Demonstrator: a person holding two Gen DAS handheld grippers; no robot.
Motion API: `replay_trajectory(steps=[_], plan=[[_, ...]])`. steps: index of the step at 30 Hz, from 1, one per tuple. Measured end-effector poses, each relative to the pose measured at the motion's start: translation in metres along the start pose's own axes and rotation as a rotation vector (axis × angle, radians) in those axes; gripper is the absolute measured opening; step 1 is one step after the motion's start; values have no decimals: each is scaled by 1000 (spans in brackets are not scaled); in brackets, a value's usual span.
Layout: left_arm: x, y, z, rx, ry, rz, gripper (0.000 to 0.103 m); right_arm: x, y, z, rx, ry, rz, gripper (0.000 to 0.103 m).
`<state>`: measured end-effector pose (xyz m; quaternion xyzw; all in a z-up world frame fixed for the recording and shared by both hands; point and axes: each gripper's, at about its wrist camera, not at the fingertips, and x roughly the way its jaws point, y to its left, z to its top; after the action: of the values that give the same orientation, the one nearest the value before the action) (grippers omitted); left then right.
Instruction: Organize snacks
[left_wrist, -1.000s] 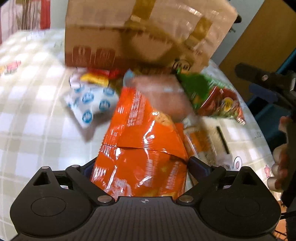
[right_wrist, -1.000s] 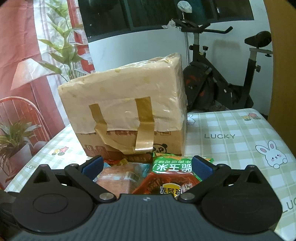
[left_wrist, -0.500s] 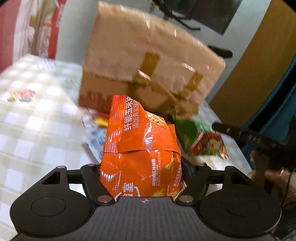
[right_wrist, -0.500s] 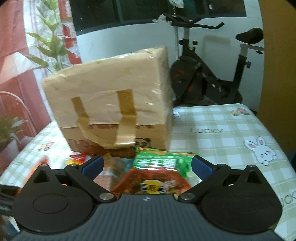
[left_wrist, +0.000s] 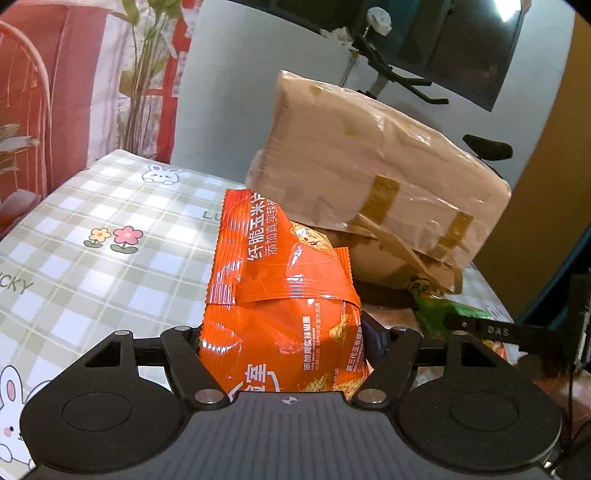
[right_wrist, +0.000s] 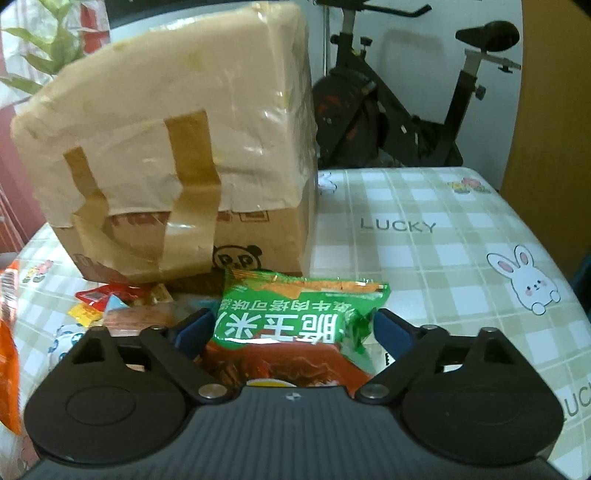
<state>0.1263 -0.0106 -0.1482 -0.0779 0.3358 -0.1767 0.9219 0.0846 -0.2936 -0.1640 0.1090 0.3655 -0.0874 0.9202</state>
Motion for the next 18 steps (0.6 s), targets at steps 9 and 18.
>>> replay_trajectory(steps=[9,18], plan=[[-2,0,3,22,-22,-16,75,-23,-4,-4,-18,-27,27,74],[-5,3,2,34,-21,-25,75,-54,5,-17,-44,-44,69,74]])
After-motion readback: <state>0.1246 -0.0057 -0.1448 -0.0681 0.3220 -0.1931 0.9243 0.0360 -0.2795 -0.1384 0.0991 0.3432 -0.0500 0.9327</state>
